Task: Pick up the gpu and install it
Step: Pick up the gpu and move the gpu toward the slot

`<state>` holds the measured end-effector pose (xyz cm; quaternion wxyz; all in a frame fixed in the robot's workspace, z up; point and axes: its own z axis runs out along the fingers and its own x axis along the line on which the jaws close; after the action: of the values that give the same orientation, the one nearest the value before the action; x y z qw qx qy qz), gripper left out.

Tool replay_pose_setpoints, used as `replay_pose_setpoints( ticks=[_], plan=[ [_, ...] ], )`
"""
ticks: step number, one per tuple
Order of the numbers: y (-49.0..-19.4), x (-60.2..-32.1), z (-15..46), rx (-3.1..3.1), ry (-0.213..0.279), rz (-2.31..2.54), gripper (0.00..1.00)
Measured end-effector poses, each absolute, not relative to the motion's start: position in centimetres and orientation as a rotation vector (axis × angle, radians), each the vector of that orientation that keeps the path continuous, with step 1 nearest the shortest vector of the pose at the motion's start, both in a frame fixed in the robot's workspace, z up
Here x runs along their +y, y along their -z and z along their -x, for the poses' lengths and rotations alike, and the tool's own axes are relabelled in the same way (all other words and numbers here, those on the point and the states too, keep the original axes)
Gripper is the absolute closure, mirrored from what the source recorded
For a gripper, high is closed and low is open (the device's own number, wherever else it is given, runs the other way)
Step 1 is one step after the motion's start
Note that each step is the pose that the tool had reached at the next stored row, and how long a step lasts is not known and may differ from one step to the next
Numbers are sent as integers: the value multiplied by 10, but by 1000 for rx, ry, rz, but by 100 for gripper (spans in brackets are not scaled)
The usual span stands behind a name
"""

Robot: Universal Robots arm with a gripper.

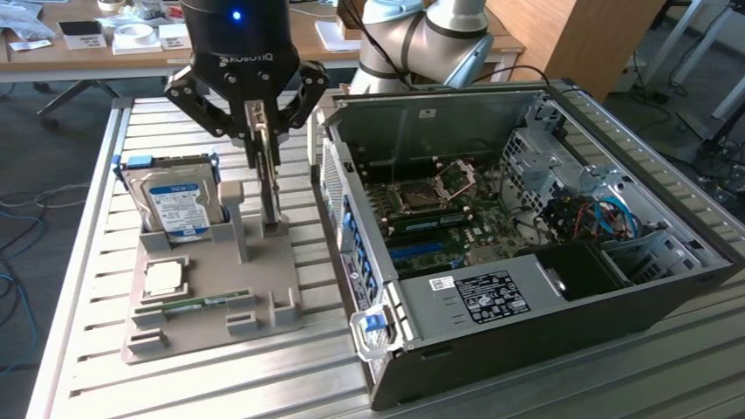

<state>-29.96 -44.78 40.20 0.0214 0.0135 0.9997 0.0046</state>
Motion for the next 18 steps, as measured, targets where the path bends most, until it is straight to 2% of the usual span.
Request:
replay_pose_setpoints(
  ticks=[18],
  plan=[
    [-406,-448,300,3099,-14,-42,73]
  ],
)
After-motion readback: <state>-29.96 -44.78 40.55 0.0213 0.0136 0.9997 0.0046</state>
